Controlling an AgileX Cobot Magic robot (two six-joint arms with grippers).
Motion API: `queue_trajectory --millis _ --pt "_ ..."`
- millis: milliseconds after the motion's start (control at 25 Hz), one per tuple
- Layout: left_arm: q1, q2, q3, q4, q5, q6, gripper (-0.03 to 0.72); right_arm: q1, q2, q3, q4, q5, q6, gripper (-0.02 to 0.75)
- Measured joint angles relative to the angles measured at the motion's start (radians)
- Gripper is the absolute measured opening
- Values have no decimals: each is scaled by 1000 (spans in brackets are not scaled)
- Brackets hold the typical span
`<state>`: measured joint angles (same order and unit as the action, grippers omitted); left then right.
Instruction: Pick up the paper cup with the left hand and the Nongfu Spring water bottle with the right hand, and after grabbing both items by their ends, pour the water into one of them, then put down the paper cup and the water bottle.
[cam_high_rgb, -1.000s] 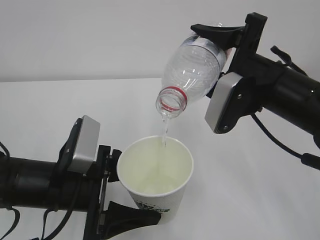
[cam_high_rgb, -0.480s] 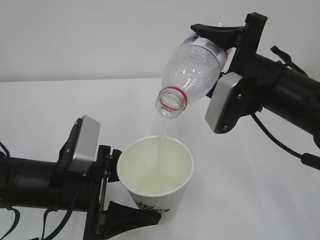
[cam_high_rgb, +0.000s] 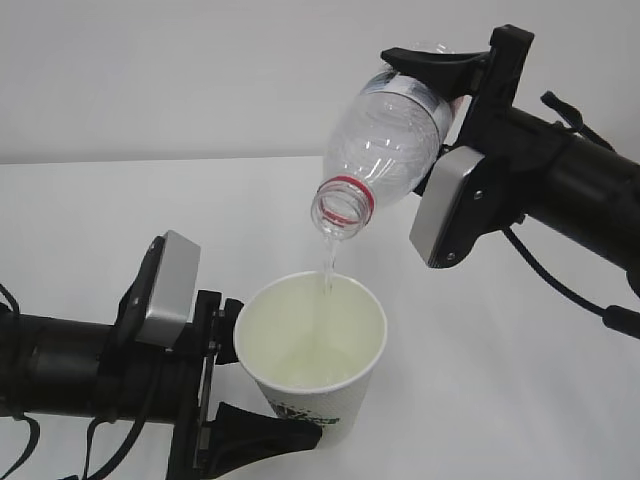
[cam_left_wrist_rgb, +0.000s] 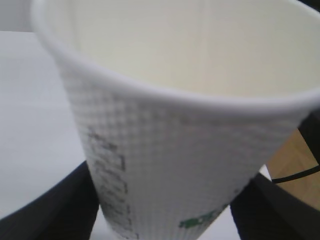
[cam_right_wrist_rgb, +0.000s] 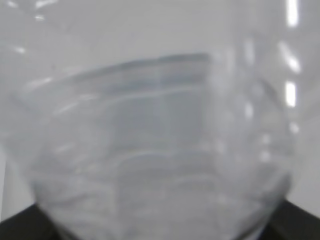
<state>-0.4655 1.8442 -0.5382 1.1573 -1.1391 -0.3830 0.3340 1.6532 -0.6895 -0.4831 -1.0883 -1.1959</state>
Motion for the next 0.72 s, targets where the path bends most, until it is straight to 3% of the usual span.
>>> queue_trajectory --millis 720 --pt "0 0 0 0 2 0 555 0 0 0 9 0 -29 492"
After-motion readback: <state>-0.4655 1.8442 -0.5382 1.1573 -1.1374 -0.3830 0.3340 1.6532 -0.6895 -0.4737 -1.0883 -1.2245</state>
